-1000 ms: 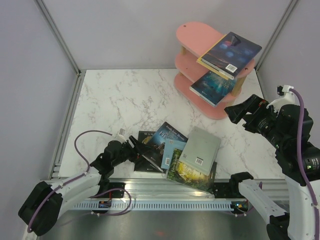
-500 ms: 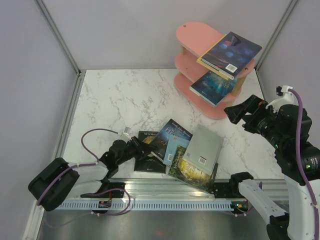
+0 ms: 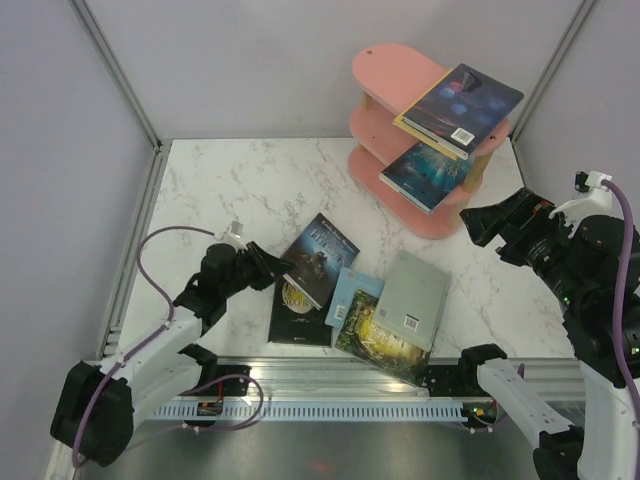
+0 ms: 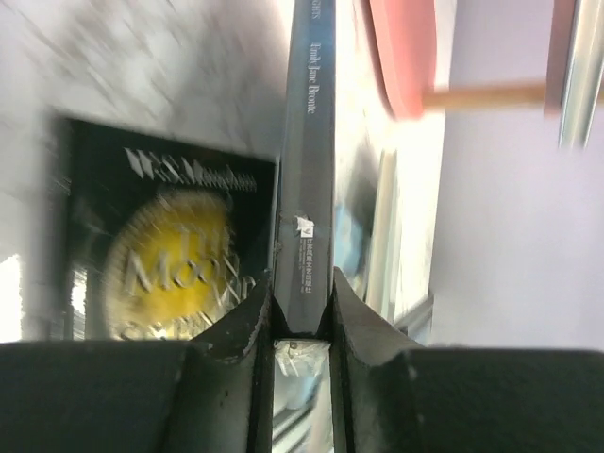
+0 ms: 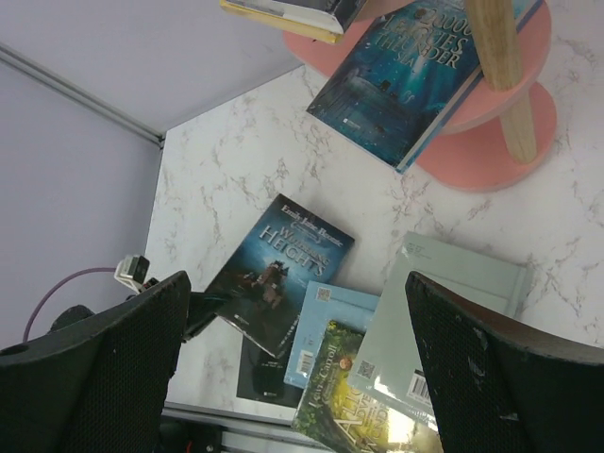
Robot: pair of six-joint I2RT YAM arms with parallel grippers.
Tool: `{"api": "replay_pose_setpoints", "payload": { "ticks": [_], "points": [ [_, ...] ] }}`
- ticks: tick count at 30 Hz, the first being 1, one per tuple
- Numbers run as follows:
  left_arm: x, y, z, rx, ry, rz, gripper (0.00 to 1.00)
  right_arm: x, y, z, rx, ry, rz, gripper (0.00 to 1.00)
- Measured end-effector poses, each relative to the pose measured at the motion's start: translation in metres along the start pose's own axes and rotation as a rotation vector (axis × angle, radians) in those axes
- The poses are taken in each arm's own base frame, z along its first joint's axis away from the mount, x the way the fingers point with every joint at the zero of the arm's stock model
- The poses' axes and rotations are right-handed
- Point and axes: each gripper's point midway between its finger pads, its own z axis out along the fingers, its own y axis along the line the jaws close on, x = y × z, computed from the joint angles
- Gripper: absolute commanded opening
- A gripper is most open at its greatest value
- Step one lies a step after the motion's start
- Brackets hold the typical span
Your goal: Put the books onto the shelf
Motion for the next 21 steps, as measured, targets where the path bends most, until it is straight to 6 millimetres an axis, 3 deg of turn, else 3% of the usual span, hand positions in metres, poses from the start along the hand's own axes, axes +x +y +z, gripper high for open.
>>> {"api": "replay_pose_setpoints", "payload": {
  "ticks": [4,6,9,13,16,21],
  "points": [
    [-0.054,0.006,-0.011,-0.074,-0.093,-0.023,0.02,-0.005,-0.001,-0.004,0.008,-0.023,-0.001,0.98],
    [-0.077,-0.001,-0.013,-0.088,-0.125,-0.032,0.02,-0.006,-0.002,-0.004,0.018,-0.031,0.0,0.98],
    [-0.108,-0.027,-0.011,-0.053,-0.152,-0.028,0.02,-0.008,-0.005,-0.005,0.032,-0.045,0.0,0.98],
    [-0.138,-0.066,-0.006,0.036,-0.175,-0.025,0.02,-0.009,-0.006,-0.005,0.038,-0.05,0.001,0.98],
    [-0.154,-0.084,-0.001,0.084,-0.187,-0.027,0.02,-0.01,-0.007,-0.005,0.043,-0.053,0.004,0.98],
    [-0.163,-0.078,0.02,0.067,-0.164,-0.056,0.02,-0.01,-0.007,-0.005,0.044,-0.055,0.009,0.98]
  ]
}}
